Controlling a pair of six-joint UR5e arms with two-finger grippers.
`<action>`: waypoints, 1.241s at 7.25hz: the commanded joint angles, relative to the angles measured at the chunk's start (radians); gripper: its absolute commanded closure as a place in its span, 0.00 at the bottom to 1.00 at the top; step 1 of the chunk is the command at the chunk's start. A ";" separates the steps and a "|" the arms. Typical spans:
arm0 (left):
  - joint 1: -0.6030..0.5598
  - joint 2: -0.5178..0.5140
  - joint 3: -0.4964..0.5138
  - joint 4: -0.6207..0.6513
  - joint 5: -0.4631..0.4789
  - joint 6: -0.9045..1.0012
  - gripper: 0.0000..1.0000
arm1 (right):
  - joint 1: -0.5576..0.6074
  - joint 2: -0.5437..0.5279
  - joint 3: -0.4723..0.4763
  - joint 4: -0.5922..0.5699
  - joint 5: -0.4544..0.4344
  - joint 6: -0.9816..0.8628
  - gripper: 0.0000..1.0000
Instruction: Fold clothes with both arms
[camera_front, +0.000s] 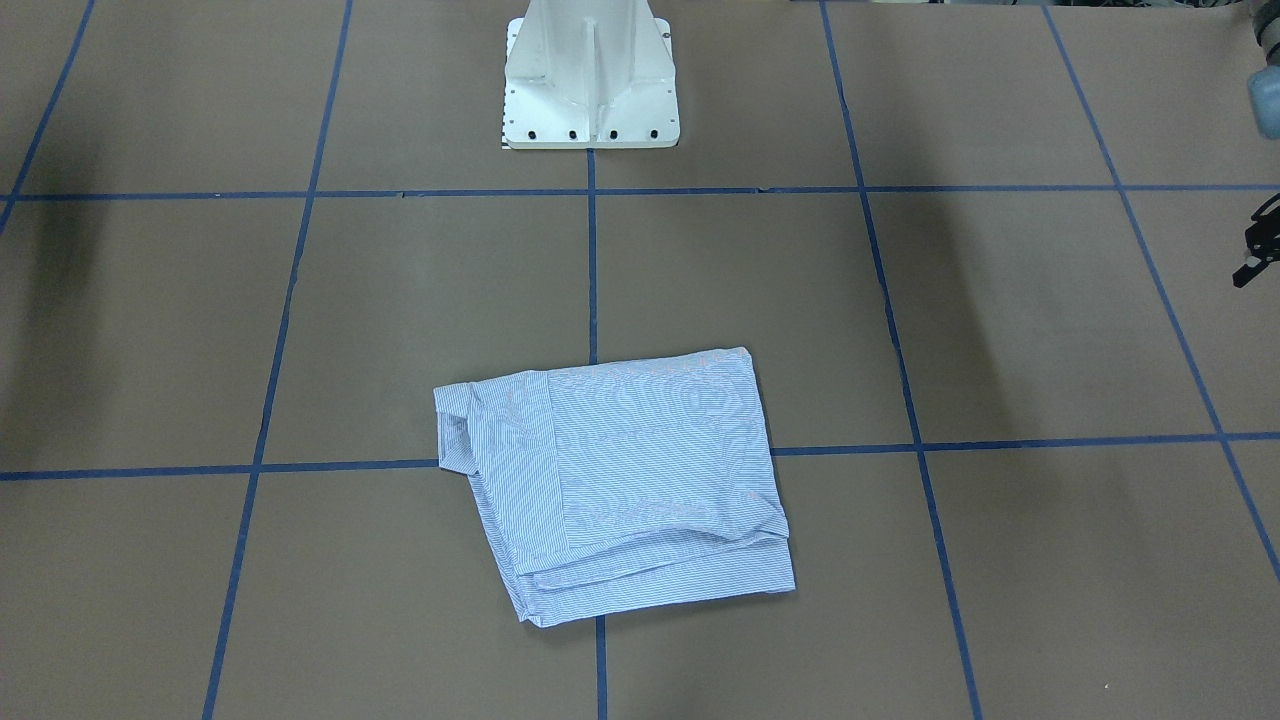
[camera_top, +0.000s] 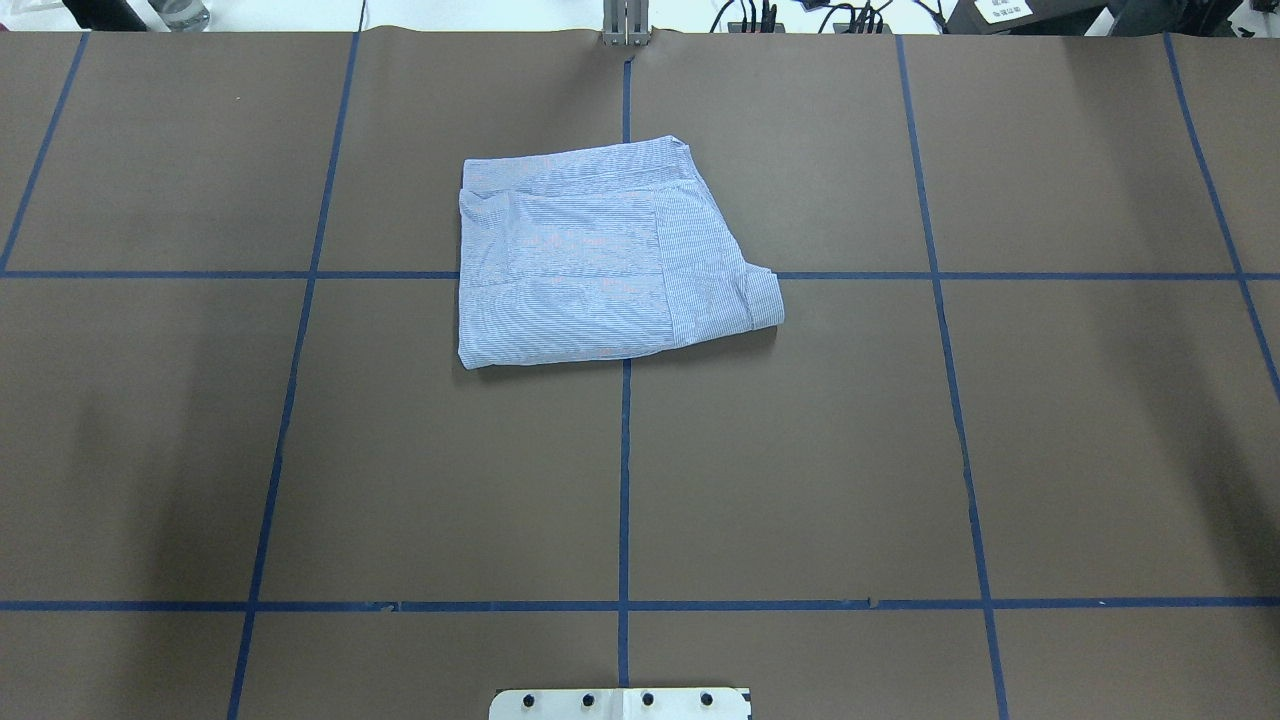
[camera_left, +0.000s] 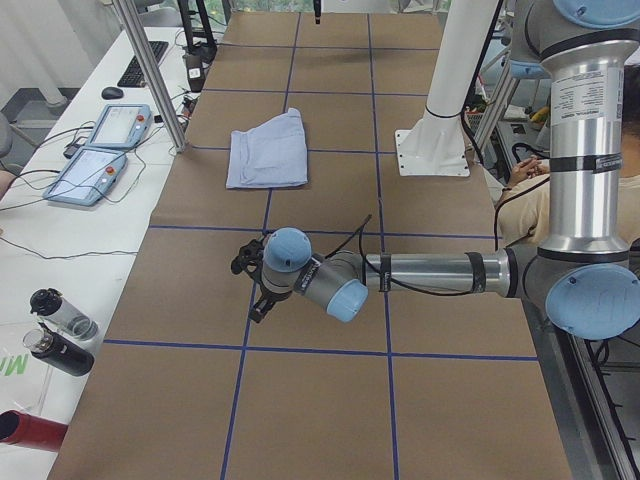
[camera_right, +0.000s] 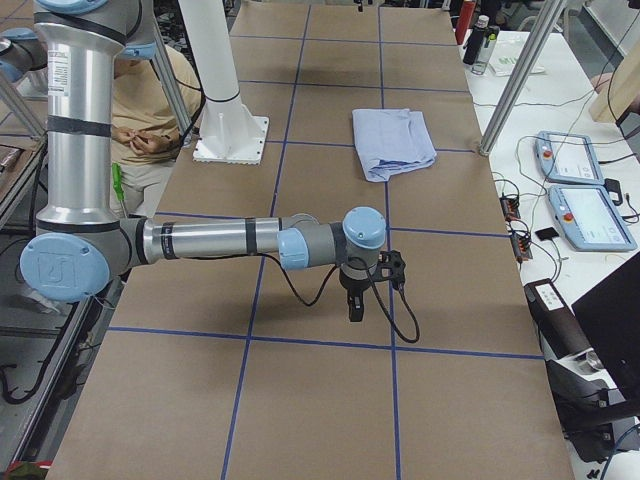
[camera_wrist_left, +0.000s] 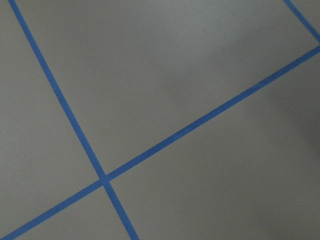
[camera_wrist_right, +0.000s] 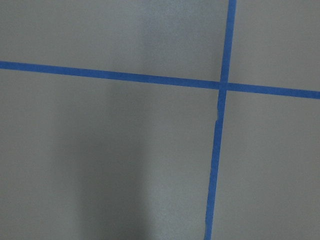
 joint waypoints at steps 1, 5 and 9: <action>-0.020 0.000 -0.011 0.025 -0.020 -0.075 0.01 | 0.018 -0.021 0.002 -0.024 0.004 -0.001 0.00; -0.020 0.003 -0.031 0.028 0.098 -0.106 0.01 | 0.049 -0.033 0.016 -0.023 0.015 -0.001 0.00; -0.018 0.030 -0.037 0.025 0.103 -0.129 0.01 | 0.054 -0.024 0.011 -0.015 0.006 -0.001 0.00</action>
